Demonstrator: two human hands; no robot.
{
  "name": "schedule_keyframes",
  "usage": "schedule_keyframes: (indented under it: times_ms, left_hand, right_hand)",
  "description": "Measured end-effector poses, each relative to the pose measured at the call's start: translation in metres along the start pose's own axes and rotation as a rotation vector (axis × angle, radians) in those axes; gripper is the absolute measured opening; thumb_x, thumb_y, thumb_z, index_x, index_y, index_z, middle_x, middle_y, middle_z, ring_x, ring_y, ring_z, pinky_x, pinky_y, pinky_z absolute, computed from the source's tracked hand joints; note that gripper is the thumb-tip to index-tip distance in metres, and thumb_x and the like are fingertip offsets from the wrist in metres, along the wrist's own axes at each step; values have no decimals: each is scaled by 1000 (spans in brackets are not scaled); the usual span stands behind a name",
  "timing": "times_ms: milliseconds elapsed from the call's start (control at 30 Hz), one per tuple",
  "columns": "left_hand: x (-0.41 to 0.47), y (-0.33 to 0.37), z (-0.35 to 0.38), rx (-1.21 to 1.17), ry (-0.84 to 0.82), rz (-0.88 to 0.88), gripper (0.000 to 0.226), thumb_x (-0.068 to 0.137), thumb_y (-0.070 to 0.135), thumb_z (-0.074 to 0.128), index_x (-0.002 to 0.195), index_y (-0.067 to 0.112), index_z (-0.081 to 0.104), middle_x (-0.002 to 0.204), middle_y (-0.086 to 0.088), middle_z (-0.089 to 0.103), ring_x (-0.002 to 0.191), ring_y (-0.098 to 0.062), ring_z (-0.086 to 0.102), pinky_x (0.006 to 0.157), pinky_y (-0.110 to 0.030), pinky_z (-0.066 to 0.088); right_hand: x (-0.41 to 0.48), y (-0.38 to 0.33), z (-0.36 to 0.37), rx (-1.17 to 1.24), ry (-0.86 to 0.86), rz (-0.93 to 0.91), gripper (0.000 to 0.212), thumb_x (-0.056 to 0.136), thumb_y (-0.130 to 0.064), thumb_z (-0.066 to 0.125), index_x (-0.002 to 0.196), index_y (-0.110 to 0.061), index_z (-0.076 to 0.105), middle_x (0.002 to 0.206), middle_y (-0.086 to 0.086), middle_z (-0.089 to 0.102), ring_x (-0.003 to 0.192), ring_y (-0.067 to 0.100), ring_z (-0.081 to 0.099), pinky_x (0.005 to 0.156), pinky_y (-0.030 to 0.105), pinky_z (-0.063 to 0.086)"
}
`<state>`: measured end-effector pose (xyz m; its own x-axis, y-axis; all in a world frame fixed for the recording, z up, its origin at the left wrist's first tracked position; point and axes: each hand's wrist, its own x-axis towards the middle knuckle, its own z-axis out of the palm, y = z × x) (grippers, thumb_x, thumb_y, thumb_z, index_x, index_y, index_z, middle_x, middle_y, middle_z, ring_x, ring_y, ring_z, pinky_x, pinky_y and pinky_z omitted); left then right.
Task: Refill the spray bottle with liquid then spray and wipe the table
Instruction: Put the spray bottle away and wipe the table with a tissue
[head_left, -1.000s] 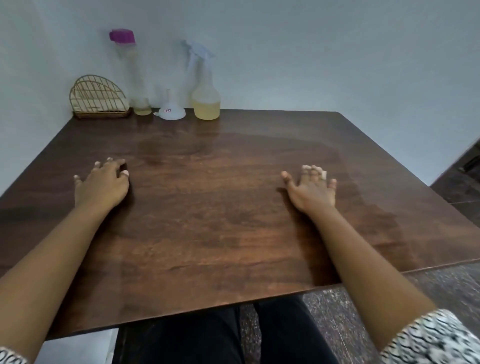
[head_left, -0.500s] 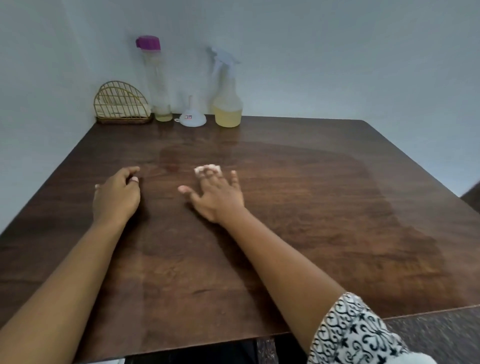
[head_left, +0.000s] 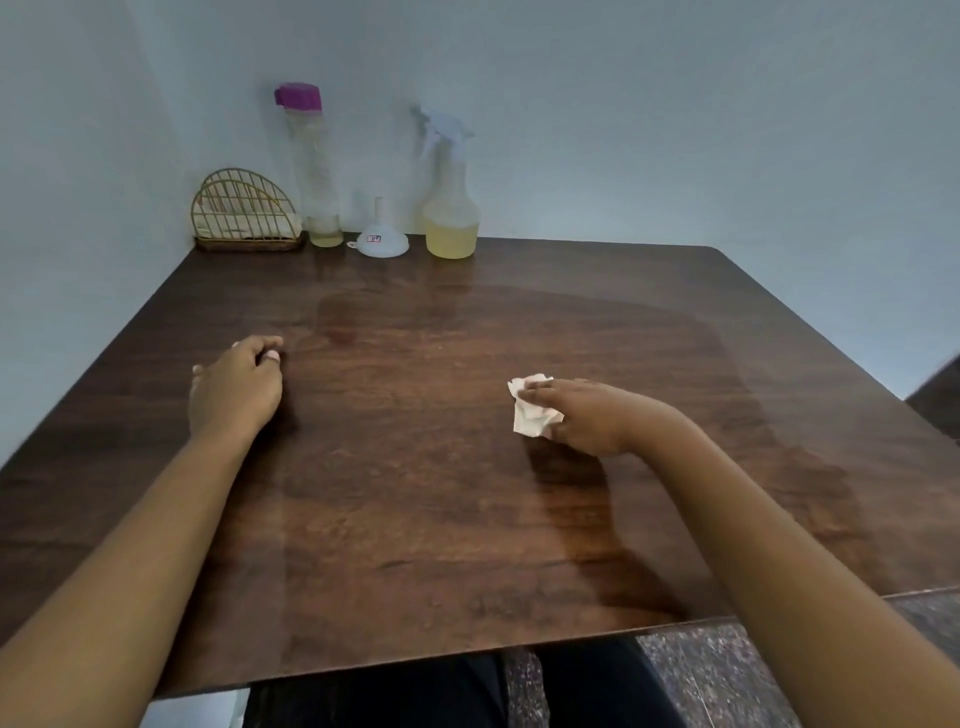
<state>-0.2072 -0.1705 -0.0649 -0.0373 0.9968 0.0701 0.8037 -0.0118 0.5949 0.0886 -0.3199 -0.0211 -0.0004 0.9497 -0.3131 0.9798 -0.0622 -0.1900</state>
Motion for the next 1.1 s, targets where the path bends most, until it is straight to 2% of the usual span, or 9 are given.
schedule_keyframes:
  times_ms: [100,233,400,467,567,700,933,1033,1100]
  left_hand:
    - [0,-1,0,9,-15,4,35,100,24,36,128,25,57,146,-12,45,137,-32,36,120,-43,6]
    - [-6,3,-2,24,-33,27,35,100,23,36,128,26,57,147,-13,44,140,-29,32,119,-44,6]
    - [-27,7,-3,-1,-62,107,32,99,24,41,126,27,59,144,-10,49,137,-29,37,116,-51,22]
    - [-41,9,1,-24,-67,141,31,99,23,43,125,25,60,145,-8,48,138,-28,37,117,-49,19]
    - [-56,12,6,-4,-81,201,33,99,21,43,128,22,58,148,-4,44,142,-23,30,119,-46,9]
    - [-64,13,6,28,-102,224,33,99,20,43,130,21,57,150,-3,40,143,-21,28,118,-45,8]
    - [-72,18,2,25,-85,206,32,99,22,44,128,22,58,146,-7,47,139,-25,36,118,-44,17]
    - [-80,18,0,-9,-85,209,32,99,22,45,127,21,59,145,-5,48,139,-24,36,116,-47,22]
    - [-90,16,1,-16,-74,227,32,98,22,45,127,20,59,145,-3,48,139,-22,36,115,-46,24]
  right_hand:
    - [-25,4,24,-72,229,-45,40,91,-22,56,130,-27,55,128,0,55,120,23,48,97,33,40]
    - [-73,-31,54,-65,429,-165,27,84,-14,56,105,-21,70,91,2,60,88,24,58,71,36,51]
    - [-105,-49,21,237,80,-213,18,88,-16,60,80,-31,63,81,-14,58,76,-3,55,68,11,42]
    - [-81,-29,2,326,295,-89,23,88,-17,61,70,-29,54,77,-10,60,76,5,60,64,20,42]
    - [-21,4,-12,176,568,51,9,88,-15,57,93,-14,65,92,7,64,94,27,59,68,28,34]
    - [13,18,12,-48,478,-21,34,89,-8,48,117,-19,66,111,11,60,106,32,56,83,34,43]
    - [-73,-38,67,-24,480,-349,34,82,-4,56,110,-16,71,92,8,60,87,28,56,67,35,47]
    - [-126,-74,73,-58,259,-606,37,78,-1,62,110,-18,70,90,4,60,82,23,57,59,30,45]
    - [-142,-71,53,-66,31,-688,35,83,-2,58,113,-18,69,94,3,61,86,19,57,71,30,46]
